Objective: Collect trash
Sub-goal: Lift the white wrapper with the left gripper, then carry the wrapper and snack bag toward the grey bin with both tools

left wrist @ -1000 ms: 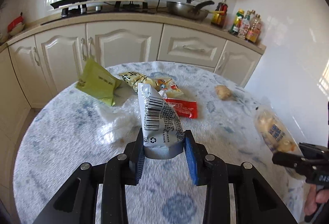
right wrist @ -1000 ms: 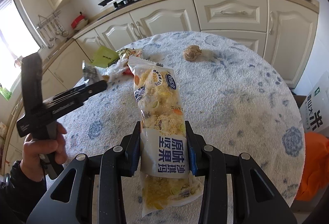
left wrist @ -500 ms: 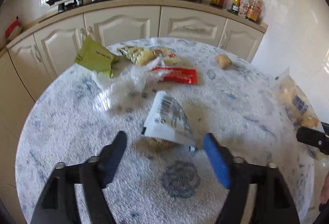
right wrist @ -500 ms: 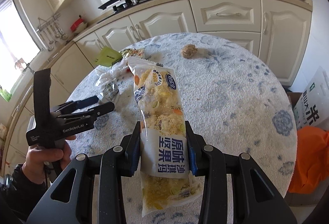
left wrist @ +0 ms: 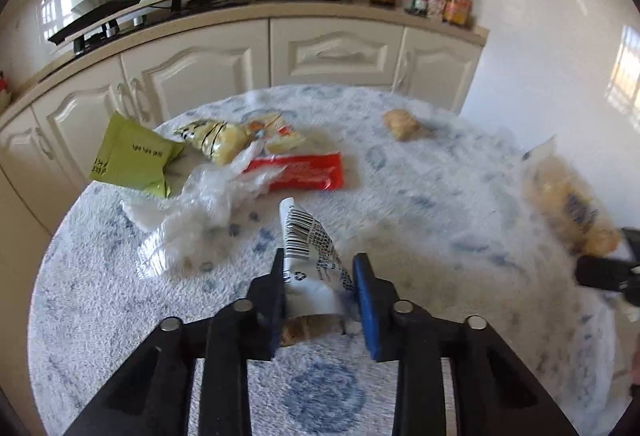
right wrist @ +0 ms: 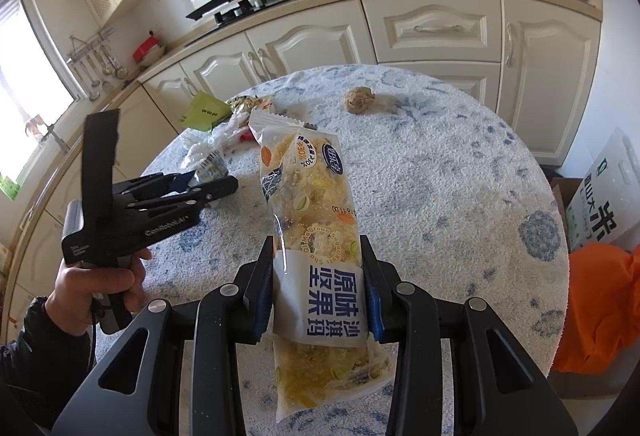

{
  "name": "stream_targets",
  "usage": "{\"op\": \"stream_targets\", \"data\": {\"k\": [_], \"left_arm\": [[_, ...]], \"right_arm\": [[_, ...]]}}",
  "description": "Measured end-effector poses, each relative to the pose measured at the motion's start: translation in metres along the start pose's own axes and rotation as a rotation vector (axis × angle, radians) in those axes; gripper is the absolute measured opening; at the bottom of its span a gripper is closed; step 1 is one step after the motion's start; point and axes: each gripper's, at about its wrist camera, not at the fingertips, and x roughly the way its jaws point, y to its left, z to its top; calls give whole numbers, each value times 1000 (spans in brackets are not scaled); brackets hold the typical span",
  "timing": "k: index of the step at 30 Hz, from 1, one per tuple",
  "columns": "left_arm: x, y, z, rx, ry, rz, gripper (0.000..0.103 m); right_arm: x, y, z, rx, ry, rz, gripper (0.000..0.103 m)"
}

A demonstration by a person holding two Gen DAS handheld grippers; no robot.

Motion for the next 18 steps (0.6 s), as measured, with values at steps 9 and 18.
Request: {"op": "stream_targets", "data": {"k": [9, 18], "left_arm": [[-5, -14, 0, 7, -18, -1, 24], [28, -27, 4, 66, 32, 17, 53]], "right_arm": [[-9, 1, -2, 0, -15, -2, 37], [-19, -5, -6, 9, -25, -14, 37]]}}
